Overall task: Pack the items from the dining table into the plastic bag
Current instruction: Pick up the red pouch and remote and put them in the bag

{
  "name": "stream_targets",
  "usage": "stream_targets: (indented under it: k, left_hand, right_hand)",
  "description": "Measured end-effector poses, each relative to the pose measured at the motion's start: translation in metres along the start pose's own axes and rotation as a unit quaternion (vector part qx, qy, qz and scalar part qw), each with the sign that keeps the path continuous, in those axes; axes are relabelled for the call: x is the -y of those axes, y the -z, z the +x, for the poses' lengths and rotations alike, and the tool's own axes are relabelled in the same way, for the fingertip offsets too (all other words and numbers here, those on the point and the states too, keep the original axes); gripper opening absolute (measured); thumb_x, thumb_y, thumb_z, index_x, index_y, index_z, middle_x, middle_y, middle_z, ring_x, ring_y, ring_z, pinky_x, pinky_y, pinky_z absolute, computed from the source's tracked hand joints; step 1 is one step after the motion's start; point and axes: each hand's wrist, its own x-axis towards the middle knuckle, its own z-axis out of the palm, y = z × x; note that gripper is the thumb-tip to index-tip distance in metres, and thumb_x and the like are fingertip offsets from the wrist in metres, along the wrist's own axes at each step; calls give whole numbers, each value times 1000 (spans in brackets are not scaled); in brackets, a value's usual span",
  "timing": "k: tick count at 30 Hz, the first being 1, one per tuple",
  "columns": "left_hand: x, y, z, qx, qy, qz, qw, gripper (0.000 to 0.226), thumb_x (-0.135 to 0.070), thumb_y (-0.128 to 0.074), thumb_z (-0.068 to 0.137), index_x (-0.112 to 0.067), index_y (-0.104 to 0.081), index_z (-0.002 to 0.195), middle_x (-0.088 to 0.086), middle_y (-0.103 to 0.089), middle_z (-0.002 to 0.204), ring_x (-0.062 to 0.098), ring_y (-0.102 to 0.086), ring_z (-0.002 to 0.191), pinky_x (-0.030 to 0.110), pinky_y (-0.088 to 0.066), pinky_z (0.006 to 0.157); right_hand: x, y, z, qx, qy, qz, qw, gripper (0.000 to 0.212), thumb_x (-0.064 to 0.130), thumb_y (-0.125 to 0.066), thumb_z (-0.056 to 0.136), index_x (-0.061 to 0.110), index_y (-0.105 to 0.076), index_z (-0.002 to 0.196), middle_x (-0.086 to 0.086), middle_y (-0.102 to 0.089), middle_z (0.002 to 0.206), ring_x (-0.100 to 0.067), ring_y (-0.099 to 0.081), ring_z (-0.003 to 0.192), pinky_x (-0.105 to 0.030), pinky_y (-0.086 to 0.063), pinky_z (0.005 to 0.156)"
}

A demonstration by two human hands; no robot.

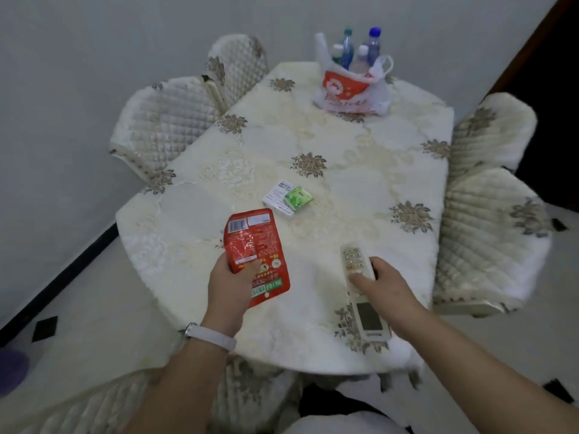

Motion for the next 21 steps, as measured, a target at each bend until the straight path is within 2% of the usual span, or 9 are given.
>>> stream_targets:
  k: [3,8,10,12,15,18,21]
  left_hand:
    - [6,-7,-20,25,-1,-6,1000,24,-14,-71,88,-25,-66,110,-1,-75,100,22,-74,85,40,-61,70]
    - [11,-40,-52,88,-4,-11,996,20,-15,-70,90,-28,-66,105,-2,-75,98,20,-75,83,40,-61,69]
    - [13,-58,-64,120,-9,-10,993,20,-16,-70,90,-27,-66,107,-1,-76,98,20,-75,82,40,-61,70]
    - [10,-79,-79,150,-16,-8,988,21,-16,-69,91,-26,-66,109,-2,-76,97,19,-75,82,39,-61,69]
    - [9,-115,-99,199,-22,8,980,20,-16,-69,91,-25,-66,109,-1,-76,97,20,-75,82,41,-61,71]
    - [8,-161,-120,248,-34,32,968,22,-17,-69,90,-24,-66,111,-1,-76,98,22,-75,83,45,-61,74]
    - [11,-216,-148,284,-47,53,956,22,-16,-70,90,-24,-66,109,-1,-77,97,22,-75,83,47,-61,77]
  right_hand:
    - [-8,12,-32,-30,3,-2,1000,11,28,-63,90,24,-58,99,1,-69,92,-16,-68,77,-28,-51,59]
    - [-24,45,-68,-80,10,15,997,15,27,-66,89,28,-60,103,7,-71,94,-14,-69,84,-39,-57,78]
    - [-33,60,-79,-97,11,39,994,18,24,-67,88,28,-61,106,8,-72,96,-13,-70,86,-41,-57,81]
    - [-43,76,-89,-120,17,66,990,21,22,-67,88,27,-62,108,9,-73,96,-9,-70,84,-36,-58,77]
    - [-59,106,-106,-160,25,110,981,19,18,-66,89,27,-61,106,9,-71,94,-3,-68,76,-19,-51,60]
    - [-89,143,-119,-207,18,131,969,20,19,-66,89,27,-62,107,7,-71,98,-8,-68,82,-22,-49,64]
    - [-124,187,-131,-240,7,166,957,21,17,-67,88,26,-63,106,8,-72,95,-8,-69,80,-20,-49,63]
